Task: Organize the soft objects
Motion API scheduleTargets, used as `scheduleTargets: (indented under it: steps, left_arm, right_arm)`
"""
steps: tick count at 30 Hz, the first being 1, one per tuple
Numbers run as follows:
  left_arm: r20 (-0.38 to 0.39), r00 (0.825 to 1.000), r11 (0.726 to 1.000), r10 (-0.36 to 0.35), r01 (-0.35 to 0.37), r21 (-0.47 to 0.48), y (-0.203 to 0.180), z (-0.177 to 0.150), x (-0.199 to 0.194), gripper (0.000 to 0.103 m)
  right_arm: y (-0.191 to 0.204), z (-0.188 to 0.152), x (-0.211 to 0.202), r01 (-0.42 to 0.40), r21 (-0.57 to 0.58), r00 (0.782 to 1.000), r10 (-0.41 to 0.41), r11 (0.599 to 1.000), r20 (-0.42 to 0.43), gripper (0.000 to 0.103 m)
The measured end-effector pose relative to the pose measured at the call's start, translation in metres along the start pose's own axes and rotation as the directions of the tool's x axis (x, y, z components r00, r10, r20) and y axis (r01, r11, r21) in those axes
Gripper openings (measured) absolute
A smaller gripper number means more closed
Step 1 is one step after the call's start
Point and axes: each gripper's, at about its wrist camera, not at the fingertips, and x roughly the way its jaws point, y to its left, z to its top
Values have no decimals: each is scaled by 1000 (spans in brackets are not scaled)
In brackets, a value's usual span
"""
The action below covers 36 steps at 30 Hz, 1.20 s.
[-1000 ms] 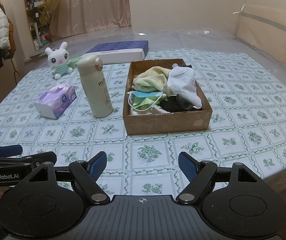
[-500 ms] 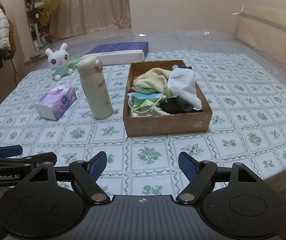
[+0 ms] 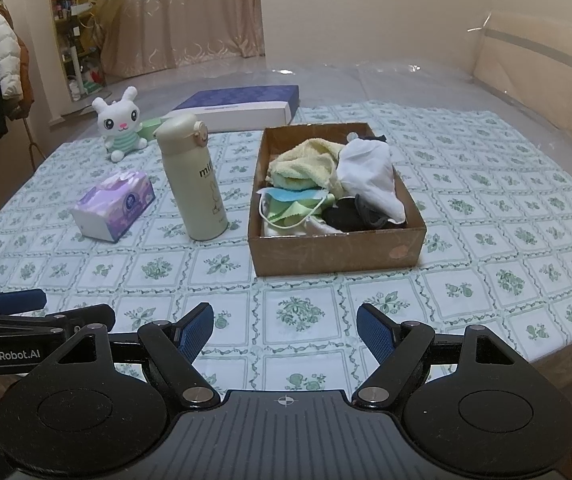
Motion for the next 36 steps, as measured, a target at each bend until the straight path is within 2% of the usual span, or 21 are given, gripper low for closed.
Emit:
scheduleTargets:
  steps: [36]
  left_arm:
    - [12,1000,1000,4,-4,-8,1,-3,1,102]
  right_arm:
    - [1,-4,1,0,4,1000,0,1000,-2,78]
